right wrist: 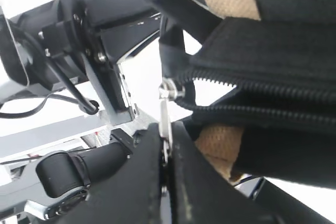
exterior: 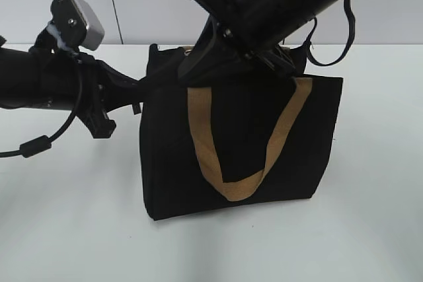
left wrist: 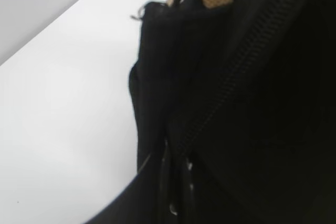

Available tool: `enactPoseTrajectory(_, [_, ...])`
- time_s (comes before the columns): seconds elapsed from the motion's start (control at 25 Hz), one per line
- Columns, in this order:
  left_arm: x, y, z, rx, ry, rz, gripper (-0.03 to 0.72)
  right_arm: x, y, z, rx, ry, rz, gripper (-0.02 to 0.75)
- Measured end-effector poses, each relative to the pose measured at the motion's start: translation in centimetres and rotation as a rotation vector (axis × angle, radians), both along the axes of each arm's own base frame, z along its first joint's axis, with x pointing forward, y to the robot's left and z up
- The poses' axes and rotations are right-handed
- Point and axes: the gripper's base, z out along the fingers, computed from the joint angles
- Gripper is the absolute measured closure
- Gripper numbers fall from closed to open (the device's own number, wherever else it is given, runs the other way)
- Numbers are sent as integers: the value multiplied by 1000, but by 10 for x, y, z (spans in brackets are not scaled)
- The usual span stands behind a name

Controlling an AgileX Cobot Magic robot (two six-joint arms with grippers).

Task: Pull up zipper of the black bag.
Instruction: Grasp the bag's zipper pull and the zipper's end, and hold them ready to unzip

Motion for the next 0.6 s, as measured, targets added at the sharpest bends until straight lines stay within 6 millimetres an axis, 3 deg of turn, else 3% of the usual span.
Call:
enactPoseTrajectory(0.12, [0, 0, 1, 3, -1, -2, 699, 5, -9, 2, 26, 27, -18, 738])
enactPoseTrajectory(0.28, [6, 14, -7, 95, 9, 90, 699, 12, -24, 9, 89, 52, -71, 738])
enactPoseTrajectory(0.6, [6, 15, -7, 105, 8, 95, 699, 19, -41, 10, 106, 48, -82, 738])
